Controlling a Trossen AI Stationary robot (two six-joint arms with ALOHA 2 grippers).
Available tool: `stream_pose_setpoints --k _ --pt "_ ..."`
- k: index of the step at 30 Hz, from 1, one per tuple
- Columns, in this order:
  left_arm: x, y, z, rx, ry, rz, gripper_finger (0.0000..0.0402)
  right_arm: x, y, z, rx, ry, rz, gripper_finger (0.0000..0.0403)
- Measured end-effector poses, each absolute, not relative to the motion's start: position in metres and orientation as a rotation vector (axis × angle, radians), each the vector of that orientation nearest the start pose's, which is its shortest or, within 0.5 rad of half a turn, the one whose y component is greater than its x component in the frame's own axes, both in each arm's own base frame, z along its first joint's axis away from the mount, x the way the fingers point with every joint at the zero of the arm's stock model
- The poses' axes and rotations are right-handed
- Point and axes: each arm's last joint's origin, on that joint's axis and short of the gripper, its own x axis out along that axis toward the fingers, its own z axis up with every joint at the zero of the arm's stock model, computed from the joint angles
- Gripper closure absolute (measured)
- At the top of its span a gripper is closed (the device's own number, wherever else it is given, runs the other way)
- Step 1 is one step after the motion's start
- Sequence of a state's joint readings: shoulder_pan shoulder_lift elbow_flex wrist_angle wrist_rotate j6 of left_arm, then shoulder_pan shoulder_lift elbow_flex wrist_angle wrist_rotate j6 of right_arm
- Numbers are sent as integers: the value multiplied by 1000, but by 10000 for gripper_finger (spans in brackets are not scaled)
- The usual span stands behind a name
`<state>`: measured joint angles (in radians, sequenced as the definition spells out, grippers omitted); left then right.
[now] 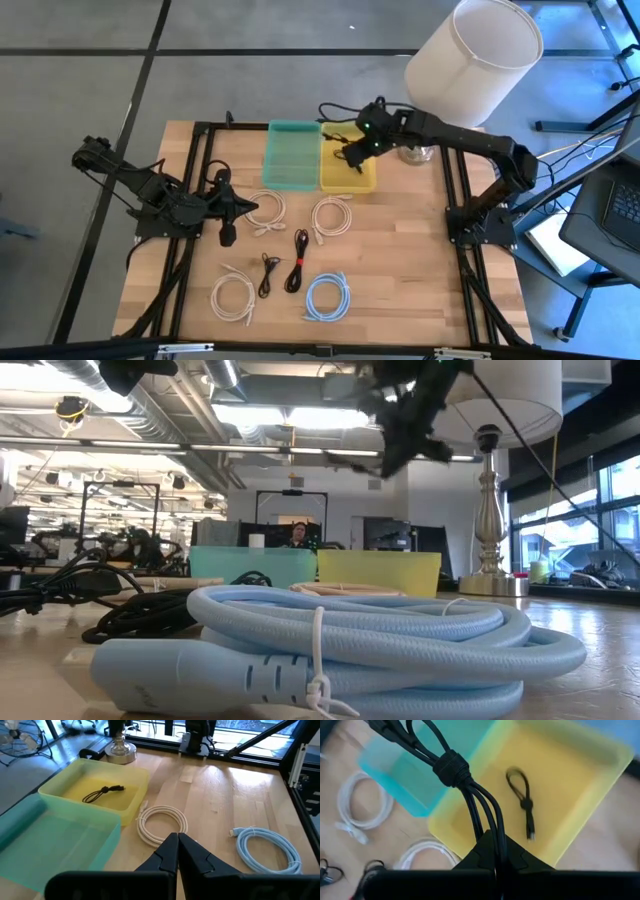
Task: Pick & Place USB Port
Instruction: Put the top right black charger cable into the yellow bin
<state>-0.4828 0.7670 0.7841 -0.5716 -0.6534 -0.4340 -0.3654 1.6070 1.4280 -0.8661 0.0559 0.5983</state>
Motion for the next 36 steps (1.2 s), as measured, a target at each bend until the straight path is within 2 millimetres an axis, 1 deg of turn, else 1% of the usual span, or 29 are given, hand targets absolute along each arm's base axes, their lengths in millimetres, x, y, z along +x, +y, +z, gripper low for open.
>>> stream_pose_setpoints --k 2,8,13,18,27,31,36 --pt "142 -54 303 -126 420 263 398 306 -120 279 719 926 -678 403" --pt "142 -54 303 -107 422 259 398 298 -121 226 808 921 -670 403" --pt "142 -54 303 -107 422 258 398 288 -124 198 832 920 -691 403" --pt "142 -54 303 -108 422 259 398 282 -125 185 823 916 -695 403" --pt "142 -54 303 -124 420 262 398 284 -130 175 816 908 -697 401" --pt "142 -55 303 -130 416 261 398 288 -132 171 769 899 -662 381" --pt "143 -55 305 -138 406 256 398 291 -133 173 708 881 -646 338"
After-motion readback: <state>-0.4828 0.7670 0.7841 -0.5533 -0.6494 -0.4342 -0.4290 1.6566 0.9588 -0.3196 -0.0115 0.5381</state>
